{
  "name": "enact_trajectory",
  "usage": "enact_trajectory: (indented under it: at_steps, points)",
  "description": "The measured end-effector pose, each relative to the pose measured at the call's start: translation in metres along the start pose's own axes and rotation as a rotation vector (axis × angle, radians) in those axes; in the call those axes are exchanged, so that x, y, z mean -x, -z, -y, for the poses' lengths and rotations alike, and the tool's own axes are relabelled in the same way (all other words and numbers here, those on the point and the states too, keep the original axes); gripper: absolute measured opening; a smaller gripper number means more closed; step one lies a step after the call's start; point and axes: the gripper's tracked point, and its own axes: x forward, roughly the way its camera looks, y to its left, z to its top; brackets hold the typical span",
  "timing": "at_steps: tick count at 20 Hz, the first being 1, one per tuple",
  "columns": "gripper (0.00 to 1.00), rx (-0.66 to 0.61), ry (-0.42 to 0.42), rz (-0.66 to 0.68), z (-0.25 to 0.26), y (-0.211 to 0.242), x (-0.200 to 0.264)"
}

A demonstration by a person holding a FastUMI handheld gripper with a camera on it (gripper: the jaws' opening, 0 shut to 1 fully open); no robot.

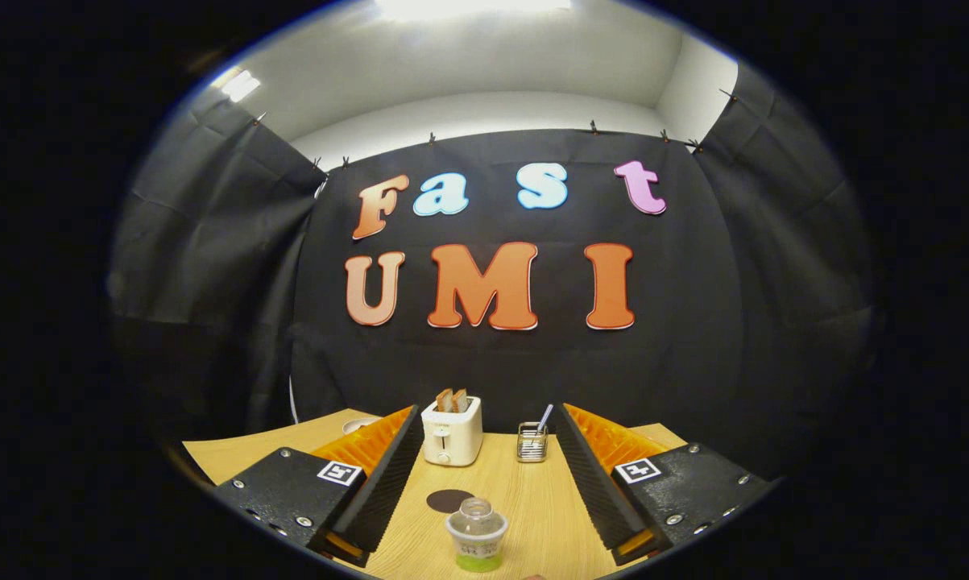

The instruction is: Take the bottle from table, then pour the juice into the cup, finally place the bottle on the coaster

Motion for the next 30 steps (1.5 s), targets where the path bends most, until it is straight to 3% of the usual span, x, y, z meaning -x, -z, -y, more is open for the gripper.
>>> enact_trajectory:
  at_steps: [12, 21, 25, 29, 30]
  points:
    - [0.99, 0.011, 0.059, -0.199, -0.005, 0.142, -0.009]
    - [0.97, -0.029, 0.096, -0.326, -0.008, 0.207, -0.011]
    - [0.90, -0.032, 0.103, -0.390, -0.015, 0.229, -0.014]
    - [0.75, -0.001, 0.151, -0.426, -0.010, 0.245, -0.014]
    - [0.67, -0.004, 0.155, -0.418, -0.012, 0.242, -0.014]
